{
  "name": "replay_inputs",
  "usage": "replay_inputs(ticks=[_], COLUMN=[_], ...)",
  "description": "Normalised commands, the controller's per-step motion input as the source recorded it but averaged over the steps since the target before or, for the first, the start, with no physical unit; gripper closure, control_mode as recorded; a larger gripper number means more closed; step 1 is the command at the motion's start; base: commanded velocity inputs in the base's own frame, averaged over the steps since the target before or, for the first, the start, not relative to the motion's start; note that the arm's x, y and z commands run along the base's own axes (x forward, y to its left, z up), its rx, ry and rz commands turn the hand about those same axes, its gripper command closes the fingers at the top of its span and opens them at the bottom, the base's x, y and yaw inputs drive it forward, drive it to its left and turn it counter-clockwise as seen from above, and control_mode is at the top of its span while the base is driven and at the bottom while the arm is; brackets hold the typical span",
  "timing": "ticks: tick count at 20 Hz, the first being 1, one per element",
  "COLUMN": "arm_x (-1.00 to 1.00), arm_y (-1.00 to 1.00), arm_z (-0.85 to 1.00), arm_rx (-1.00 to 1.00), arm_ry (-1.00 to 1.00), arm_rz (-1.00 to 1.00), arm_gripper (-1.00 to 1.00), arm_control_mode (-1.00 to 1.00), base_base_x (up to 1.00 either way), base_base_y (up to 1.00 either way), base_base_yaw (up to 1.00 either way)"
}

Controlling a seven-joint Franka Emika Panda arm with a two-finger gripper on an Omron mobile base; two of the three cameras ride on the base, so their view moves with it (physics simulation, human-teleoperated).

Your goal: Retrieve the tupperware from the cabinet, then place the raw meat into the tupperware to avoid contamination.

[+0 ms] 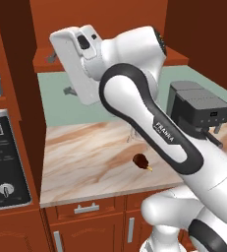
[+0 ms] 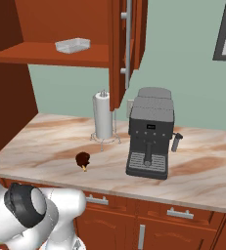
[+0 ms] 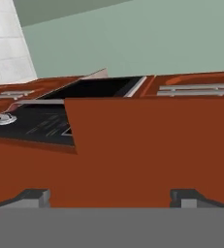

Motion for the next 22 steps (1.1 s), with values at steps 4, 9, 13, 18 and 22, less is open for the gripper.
replay_inputs(ticks=[4,9,13,18,22], arm_x=[-0.19,-0.15,-0.12,-0.03,0.00], arm_y=[-0.55,-0.54,-0.46,-0.42,-0.46], arm_z=[0.01,0.03,0.05,0.00,-0.01], arm_rx=[-0.01,-0.03,-0.04,-0.06,-0.07], arm_ry=[0.00,0.00,0.00,0.00,0.00], arm_rz=[-0.07,-0.07,-0.08,-0.12,-0.13], arm_gripper=[-1.00,-1.00,-1.00,-1.00,-1.00], arm_control_mode=[-1.00,-1.00,-1.00,-1.00,-1.00], base_base_x=[0.00,0.00,0.00,0.00,0.00], base_base_y=[0.00,0.00,0.00,0.00,0.00], base_base_yaw=[0.00,0.00,0.00,0.00,0.00])
